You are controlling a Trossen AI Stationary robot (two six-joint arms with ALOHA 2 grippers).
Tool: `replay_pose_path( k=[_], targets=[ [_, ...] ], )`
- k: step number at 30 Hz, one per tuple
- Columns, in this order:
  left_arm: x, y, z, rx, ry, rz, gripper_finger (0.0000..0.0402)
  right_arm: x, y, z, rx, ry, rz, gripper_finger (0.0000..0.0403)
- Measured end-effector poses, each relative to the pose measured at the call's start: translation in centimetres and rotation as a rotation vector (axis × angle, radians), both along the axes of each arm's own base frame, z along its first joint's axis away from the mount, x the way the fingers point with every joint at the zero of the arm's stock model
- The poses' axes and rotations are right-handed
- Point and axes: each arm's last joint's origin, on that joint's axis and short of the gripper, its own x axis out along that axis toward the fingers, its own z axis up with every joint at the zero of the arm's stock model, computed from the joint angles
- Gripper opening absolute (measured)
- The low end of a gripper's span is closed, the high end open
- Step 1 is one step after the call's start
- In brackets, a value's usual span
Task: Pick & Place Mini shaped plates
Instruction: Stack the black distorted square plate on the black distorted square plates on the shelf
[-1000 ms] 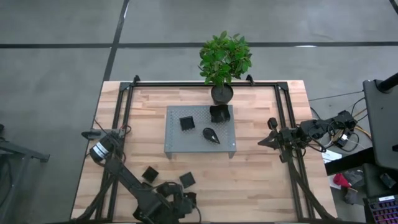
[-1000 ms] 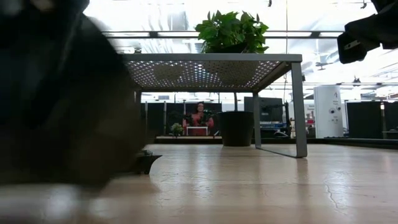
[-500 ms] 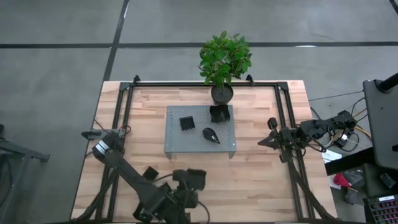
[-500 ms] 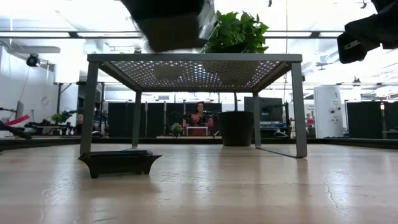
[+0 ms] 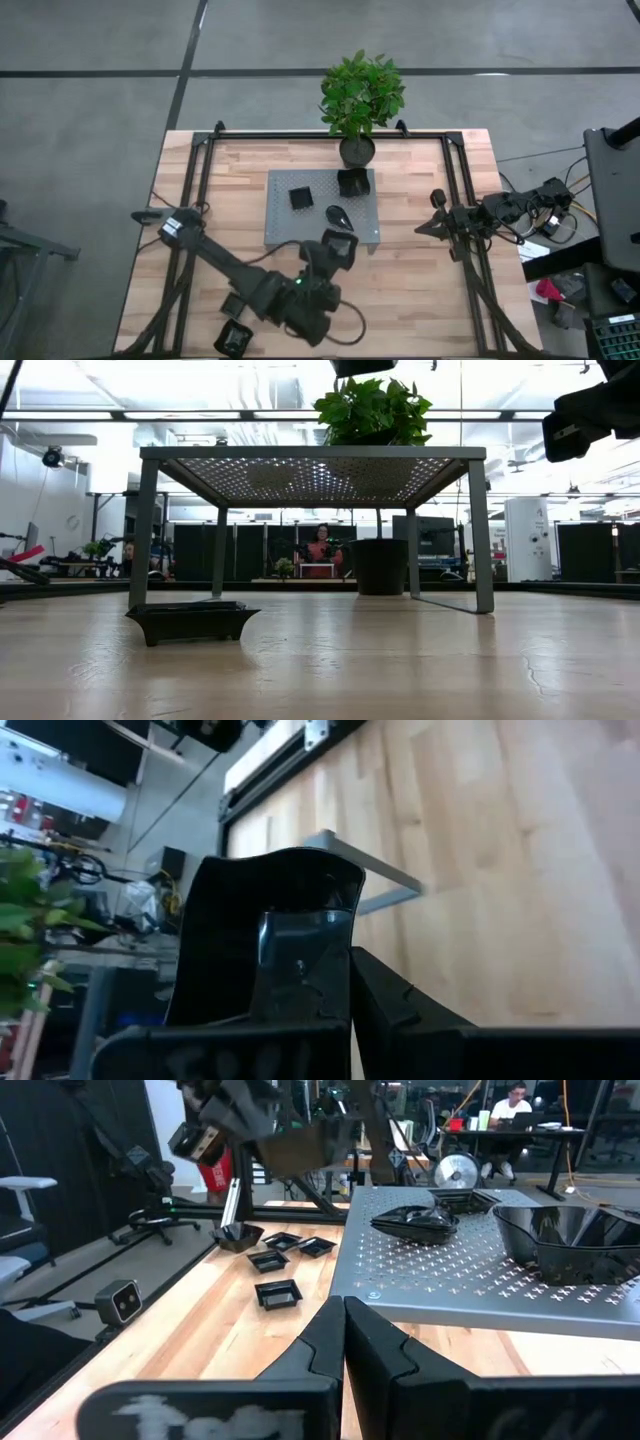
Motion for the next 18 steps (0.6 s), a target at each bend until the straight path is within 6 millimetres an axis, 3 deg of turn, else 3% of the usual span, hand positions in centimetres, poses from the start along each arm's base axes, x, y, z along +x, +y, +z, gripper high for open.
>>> replay_pose_path(
  k=[10,18],
  targets=[
    [2.5,4.9,2.7,0.038,-0.022,0.061,0.0000,0.0,0.0,0.0,0.001,0.000,0.000,0.0008],
    [4.5,9.7,3.3,0.052,-0.048,0.157,0.0000,0.0,0.0,0.0,-0.001,0.000,0.000,0.0008]
  ],
)
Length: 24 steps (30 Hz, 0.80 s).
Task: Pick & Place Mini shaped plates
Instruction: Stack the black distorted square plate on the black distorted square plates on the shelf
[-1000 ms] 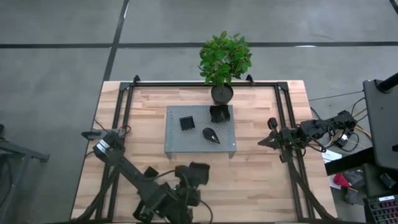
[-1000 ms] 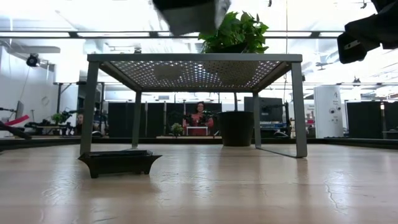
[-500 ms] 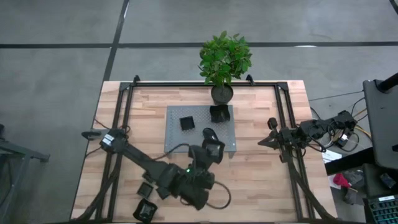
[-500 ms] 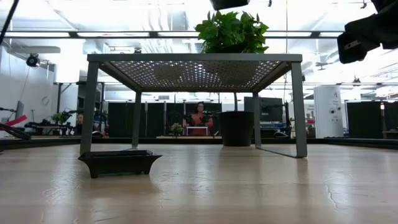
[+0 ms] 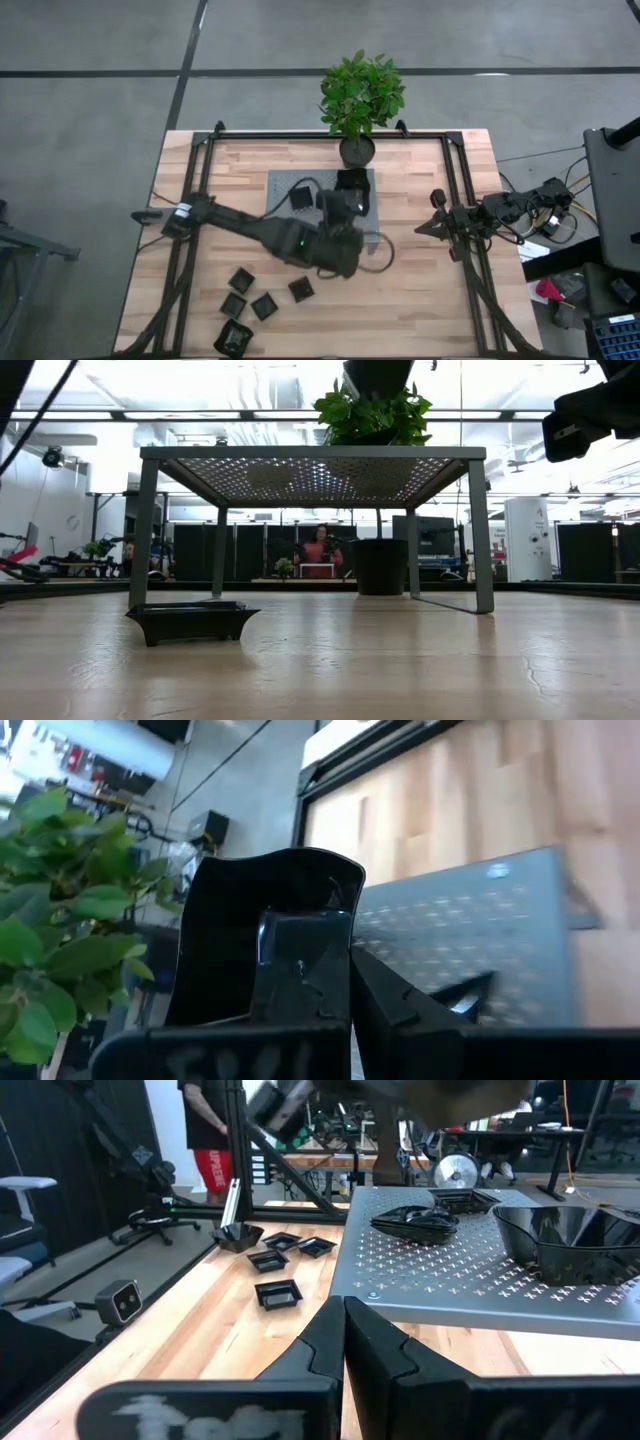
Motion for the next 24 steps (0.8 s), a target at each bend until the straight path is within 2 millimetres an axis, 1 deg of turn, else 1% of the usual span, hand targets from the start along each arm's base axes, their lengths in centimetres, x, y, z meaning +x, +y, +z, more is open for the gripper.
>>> replay_pose_path(
  k=[3,8,14,20,24],
  targets=[
    [0.6,1.6,0.1,-0.022,-0.014,0.029,0.0000,0.0,0.0,0.0,0.000,0.000,0.000,0.0008],
    [1.5,3.9,0.1,-0.103,-0.034,0.017,0.0000,0.0,0.0,0.0,-0.001,0.000,0.000,0.0008],
    [2.0,6.6,0.0,-0.114,-0.027,0.056,0.0000,0.0,0.0,0.0,0.000,0.000,0.000,0.0008],
    [2.6,9.3,0.0,-0.221,-0.047,0.045,0.0000,0.0,0.0,0.0,0.002,0.001,0.000,0.0008],
    [2.6,10.7,-0.1,-0.247,-0.058,0.080,0.0000,0.0,0.0,0.0,0.001,0.000,0.000,0.0008]
  ],
)
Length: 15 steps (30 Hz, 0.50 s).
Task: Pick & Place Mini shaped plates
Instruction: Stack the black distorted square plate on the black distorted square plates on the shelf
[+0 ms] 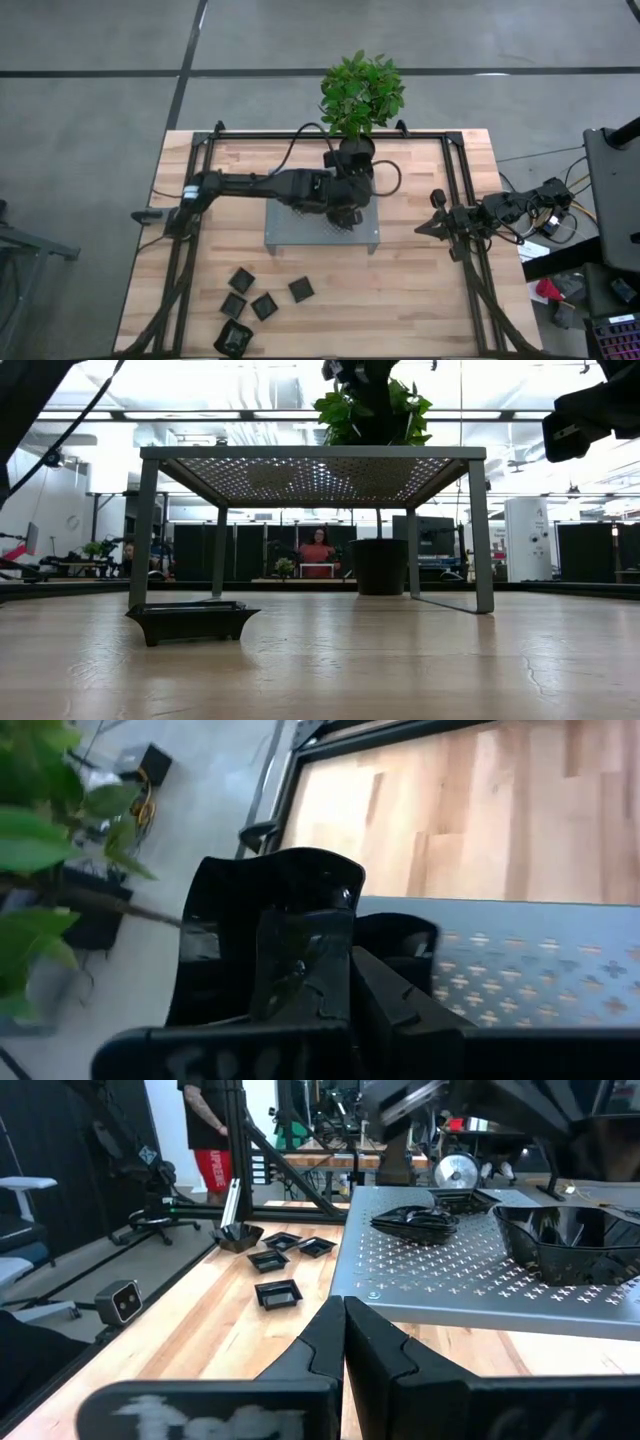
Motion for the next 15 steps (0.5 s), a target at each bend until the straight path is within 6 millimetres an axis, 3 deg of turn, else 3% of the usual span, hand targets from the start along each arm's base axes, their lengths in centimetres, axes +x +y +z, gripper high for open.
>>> replay_pose_path(
  k=[15],
  targets=[
    [0.2,-0.1,-1.5,-0.060,0.015,0.007,0.0000,0.0,0.0,0.0,0.001,0.000,0.000,0.0008]
  ],
)
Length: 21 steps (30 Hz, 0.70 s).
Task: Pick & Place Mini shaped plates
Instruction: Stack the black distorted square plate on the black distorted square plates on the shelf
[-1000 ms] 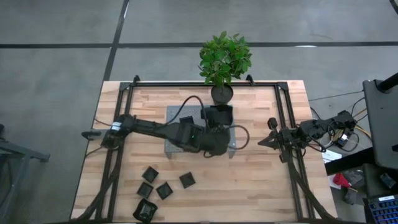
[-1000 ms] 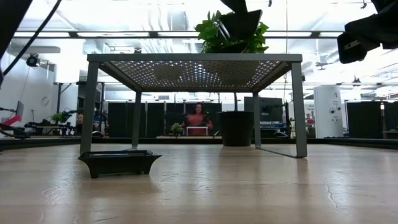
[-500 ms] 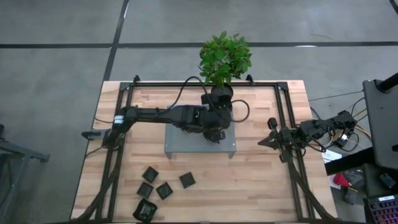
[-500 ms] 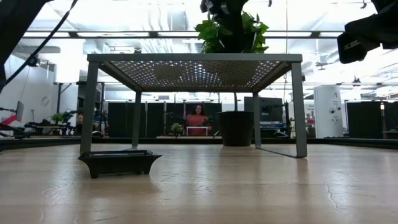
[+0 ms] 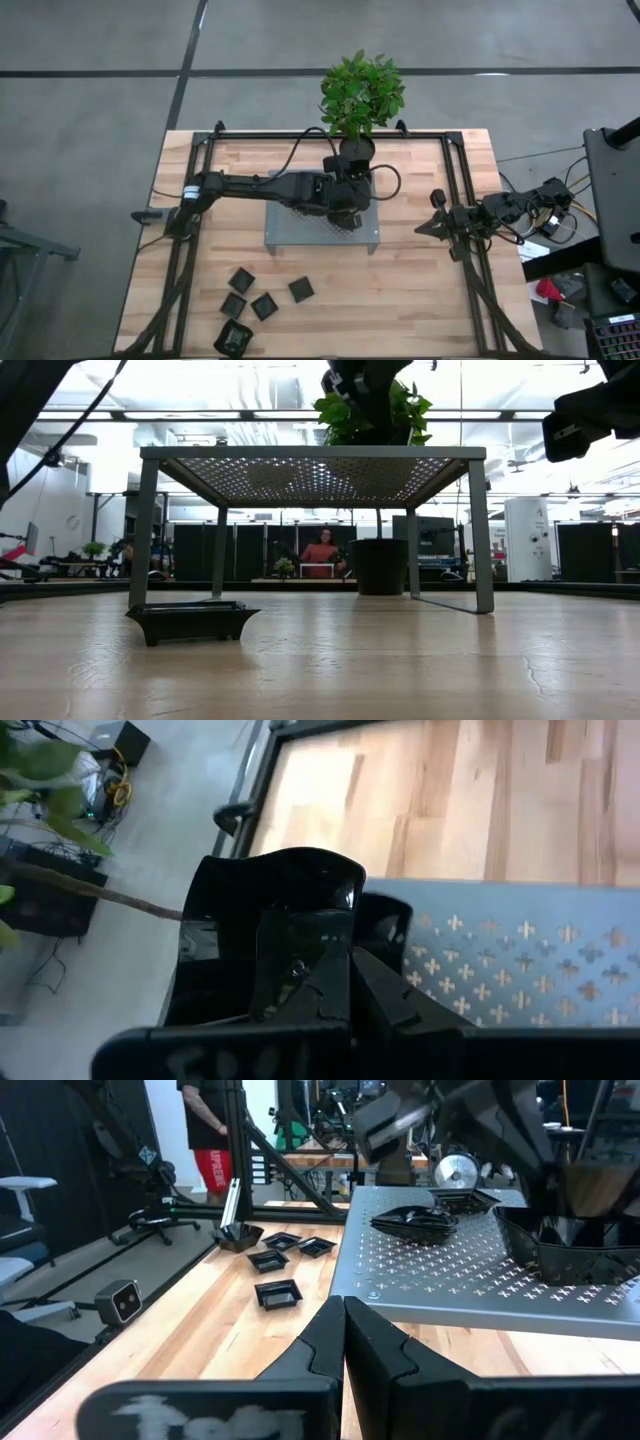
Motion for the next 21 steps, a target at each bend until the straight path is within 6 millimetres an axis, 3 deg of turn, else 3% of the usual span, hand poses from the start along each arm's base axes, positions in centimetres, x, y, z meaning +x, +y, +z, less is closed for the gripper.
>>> replay_pose_path(
  k=[21],
  targets=[
    [0.4,0.0,-1.6,0.001,0.011,-0.001,0.0000,0.0,0.0,0.0,-0.002,0.000,0.000,0.0008]
  ],
)
